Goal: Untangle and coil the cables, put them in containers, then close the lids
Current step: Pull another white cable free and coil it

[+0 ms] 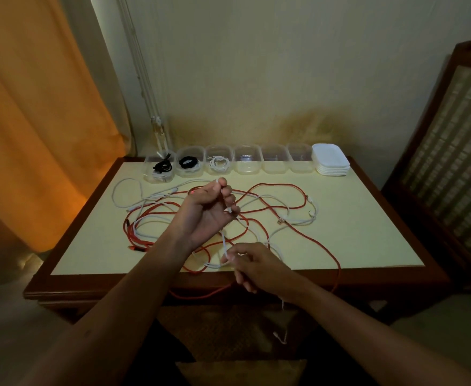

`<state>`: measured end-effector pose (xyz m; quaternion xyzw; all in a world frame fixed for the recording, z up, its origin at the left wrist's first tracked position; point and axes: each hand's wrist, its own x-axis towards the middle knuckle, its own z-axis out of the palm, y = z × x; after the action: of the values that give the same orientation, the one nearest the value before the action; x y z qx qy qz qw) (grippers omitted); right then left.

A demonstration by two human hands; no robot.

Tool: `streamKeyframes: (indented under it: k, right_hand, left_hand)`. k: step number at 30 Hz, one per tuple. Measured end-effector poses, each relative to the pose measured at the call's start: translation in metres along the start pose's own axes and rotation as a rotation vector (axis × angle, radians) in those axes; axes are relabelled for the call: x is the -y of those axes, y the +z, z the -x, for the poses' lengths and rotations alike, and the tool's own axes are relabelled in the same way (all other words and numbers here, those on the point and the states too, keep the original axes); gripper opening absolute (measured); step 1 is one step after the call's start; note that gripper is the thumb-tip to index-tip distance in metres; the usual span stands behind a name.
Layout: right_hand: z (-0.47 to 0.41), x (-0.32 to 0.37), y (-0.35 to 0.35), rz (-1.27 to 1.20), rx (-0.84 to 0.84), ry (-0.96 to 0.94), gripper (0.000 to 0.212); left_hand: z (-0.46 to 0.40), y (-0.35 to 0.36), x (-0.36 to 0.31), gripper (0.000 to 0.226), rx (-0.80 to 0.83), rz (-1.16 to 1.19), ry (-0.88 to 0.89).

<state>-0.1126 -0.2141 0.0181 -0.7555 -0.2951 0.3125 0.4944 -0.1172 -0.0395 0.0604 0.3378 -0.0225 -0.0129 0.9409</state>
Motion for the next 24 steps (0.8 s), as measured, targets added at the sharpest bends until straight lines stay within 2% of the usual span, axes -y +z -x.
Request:
streamKeyframes:
  k: [2, 5, 8, 12, 15, 20, 24]
  right_hand:
    - [0.002, 0.004, -0.003, 0.084, 0.041, -0.037, 0.023]
    - [0.003, 0.009, -0.010, 0.227, -0.006, -0.081, 0.024]
    - [0.005, 0.014, -0.017, 0.081, -0.060, -0.057, 0.025]
    - [0.006, 0.028, -0.025, -0.212, 0.039, -0.036, 0.024]
    - [0.003, 0.035, -0.028, -0.289, 0.071, -0.052, 0.027]
    - [-0.007, 0.035, -0.038, -0.404, -0.052, -0.031, 0.027]
    - [-0.018, 0.027, -0.045, -0.437, -0.231, 0.030, 0.030]
  left_hand:
    - [0.000, -0.010, 0.000, 0.019, -0.066, -0.064, 0.031]
    - [0.003, -0.031, -0.001, 0.020, -0.213, -0.115, 0.051]
    - [0.012, -0.043, 0.003, 0.023, -0.260, -0.181, 0.017]
    - [0.017, -0.045, 0.010, 0.028, -0.217, -0.310, -0.040]
    - [0.014, -0.045, 0.010, 0.030, -0.166, -0.482, -0.102]
    - [0.010, -0.038, 0.015, 0.034, -0.019, -0.833, -0.164]
    - [0.008, -0.035, 0.019, 0.029, 0.032, -0.709, -0.242]
